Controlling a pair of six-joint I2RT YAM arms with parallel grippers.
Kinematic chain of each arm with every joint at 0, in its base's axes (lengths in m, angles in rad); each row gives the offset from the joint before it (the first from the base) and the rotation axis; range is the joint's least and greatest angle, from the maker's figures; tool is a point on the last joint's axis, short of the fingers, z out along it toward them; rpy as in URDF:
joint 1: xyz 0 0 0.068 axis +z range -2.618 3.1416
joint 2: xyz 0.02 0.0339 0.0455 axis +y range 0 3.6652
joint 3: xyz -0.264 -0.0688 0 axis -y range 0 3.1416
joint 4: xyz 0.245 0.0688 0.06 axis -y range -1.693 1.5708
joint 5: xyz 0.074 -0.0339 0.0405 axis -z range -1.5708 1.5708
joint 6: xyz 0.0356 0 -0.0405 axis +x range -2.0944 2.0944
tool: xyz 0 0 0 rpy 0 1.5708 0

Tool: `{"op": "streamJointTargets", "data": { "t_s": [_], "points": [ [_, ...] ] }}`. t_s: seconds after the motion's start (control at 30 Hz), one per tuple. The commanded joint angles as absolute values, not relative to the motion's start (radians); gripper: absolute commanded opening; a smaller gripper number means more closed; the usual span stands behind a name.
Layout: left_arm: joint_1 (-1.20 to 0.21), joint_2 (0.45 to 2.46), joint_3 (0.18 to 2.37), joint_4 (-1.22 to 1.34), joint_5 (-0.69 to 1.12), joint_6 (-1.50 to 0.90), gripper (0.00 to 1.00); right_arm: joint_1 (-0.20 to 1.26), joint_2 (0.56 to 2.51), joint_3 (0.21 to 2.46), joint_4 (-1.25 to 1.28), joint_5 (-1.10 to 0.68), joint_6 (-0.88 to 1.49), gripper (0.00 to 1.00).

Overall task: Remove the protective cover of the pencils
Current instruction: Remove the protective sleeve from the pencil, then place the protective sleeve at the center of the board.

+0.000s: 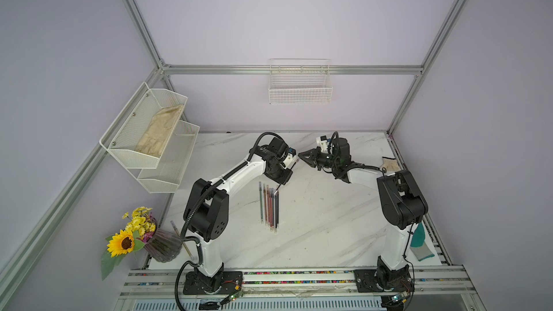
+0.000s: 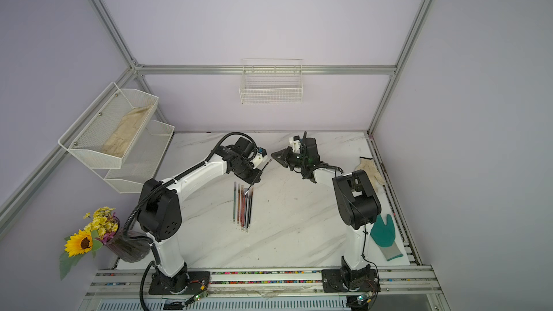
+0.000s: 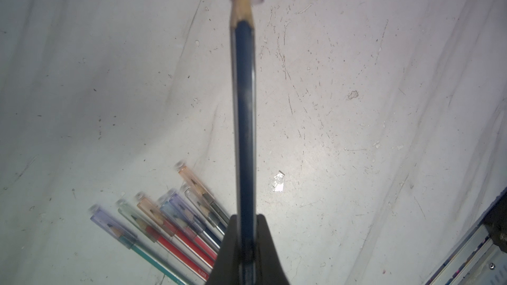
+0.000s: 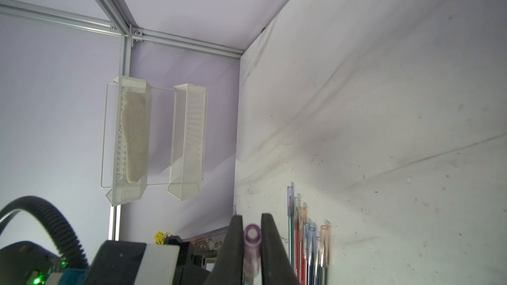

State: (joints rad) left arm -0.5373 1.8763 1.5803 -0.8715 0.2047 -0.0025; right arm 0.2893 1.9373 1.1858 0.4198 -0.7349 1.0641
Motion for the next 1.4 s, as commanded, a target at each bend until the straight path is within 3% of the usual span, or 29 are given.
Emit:
{"op": "streamJointTargets", "data": {
  "t_s": [0.0,0.2,0.43,0.73,0.97,1.37],
  "points": [
    [-0.538,1.867,1.651,-0.888,0.212,0.032,0.0,0.27,1.901,1.174,0.464,-0.705,1.094,0.03],
    [-0.541,1.867,1.651,-0.889,0.21,0.031,0.0,0.271,1.911,1.199,0.454,-0.709,1.09,0.03],
    [-0.541,1.864,1.655,-0.888,0.22,0.024,0.0,0.271,1.874,1.222,0.227,-0.63,0.947,0.06],
    [-0.548,1.864,1.658,-0.888,0.231,0.012,0.0,0.27,1.83,1.283,-0.245,-0.223,0.692,0.09],
    [-0.552,1.854,1.658,-0.886,0.231,0.012,0.0,0.27,1.888,1.304,-0.404,0.075,0.591,0.05],
    [-0.562,1.85,1.656,-0.891,0.207,0.018,0.0,0.27,2.023,1.345,-0.434,0.146,0.54,0.1]
  ]
}}
